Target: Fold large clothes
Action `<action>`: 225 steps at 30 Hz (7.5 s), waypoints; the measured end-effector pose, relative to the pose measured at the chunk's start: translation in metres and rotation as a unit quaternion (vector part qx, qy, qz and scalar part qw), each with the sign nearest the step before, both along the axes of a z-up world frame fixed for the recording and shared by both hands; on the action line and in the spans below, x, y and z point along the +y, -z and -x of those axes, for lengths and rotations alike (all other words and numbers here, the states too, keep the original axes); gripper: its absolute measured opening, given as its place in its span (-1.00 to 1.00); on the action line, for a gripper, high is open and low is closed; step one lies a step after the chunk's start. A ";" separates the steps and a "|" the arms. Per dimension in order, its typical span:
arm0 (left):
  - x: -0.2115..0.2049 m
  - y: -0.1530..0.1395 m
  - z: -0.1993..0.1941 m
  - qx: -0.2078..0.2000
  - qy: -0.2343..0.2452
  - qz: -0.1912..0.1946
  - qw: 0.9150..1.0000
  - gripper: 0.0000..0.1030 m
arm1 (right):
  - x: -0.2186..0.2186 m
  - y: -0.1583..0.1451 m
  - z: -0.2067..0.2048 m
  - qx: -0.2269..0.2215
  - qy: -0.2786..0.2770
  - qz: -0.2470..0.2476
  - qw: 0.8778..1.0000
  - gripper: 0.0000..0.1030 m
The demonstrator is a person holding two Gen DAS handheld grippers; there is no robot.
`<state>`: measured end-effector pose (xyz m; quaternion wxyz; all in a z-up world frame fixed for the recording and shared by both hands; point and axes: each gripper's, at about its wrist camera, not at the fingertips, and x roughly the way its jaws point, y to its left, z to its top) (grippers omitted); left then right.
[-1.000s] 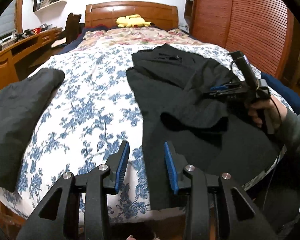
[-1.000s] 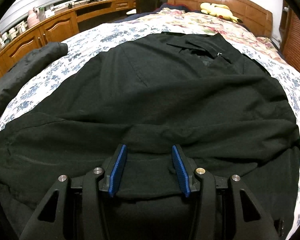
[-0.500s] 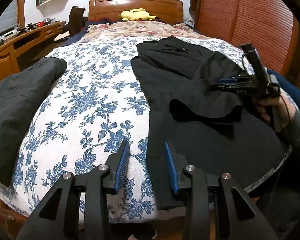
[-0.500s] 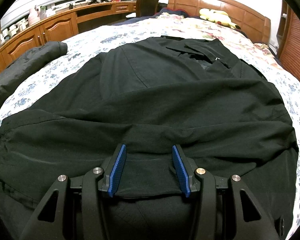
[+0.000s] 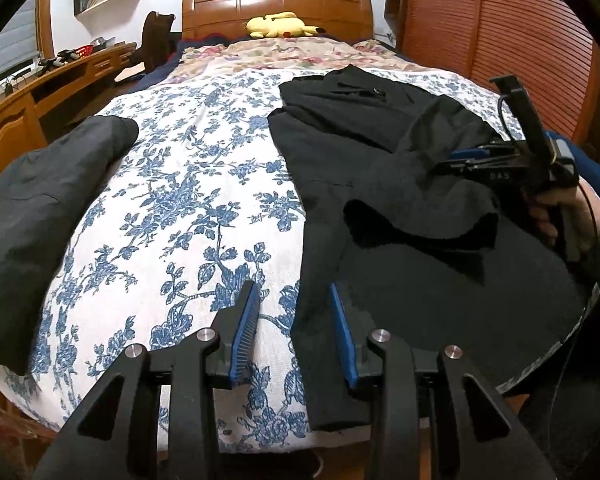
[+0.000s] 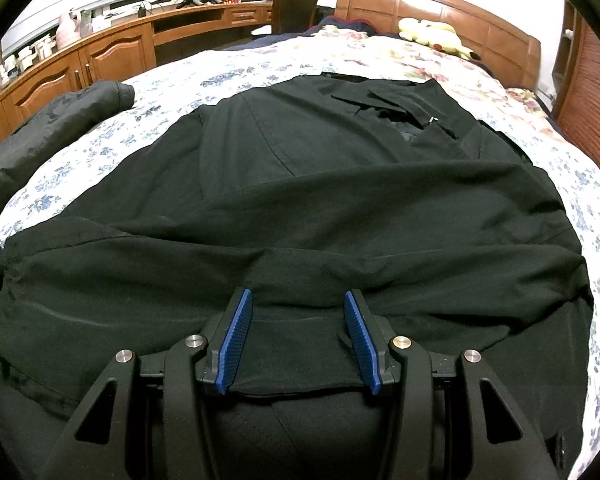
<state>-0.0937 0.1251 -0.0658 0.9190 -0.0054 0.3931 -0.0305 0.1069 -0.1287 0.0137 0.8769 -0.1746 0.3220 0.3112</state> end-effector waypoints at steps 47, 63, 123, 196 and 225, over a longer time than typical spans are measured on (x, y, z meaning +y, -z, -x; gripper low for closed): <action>-0.004 0.004 0.042 0.006 0.022 0.058 0.998 -0.27 | -0.231 0.018 0.138 0.019 0.149 -0.009 0.989 0.22; -0.014 -0.014 0.050 -0.032 0.025 0.049 0.998 -0.88 | -0.227 0.015 0.142 0.057 0.100 -0.041 0.992 -0.61; 0.019 -0.108 -0.079 -0.139 -0.026 0.007 0.990 -0.87 | -0.148 -0.068 -0.004 -0.049 0.077 -0.046 0.995 -0.84; -0.067 -0.036 -0.080 -0.085 0.092 0.050 0.991 0.01 | -0.113 -0.060 0.095 -0.060 0.131 -0.028 0.989 0.47; -0.046 -0.031 -0.068 -0.083 0.056 0.059 0.993 0.01 | -0.041 0.001 0.080 -0.024 0.049 -0.047 0.997 0.47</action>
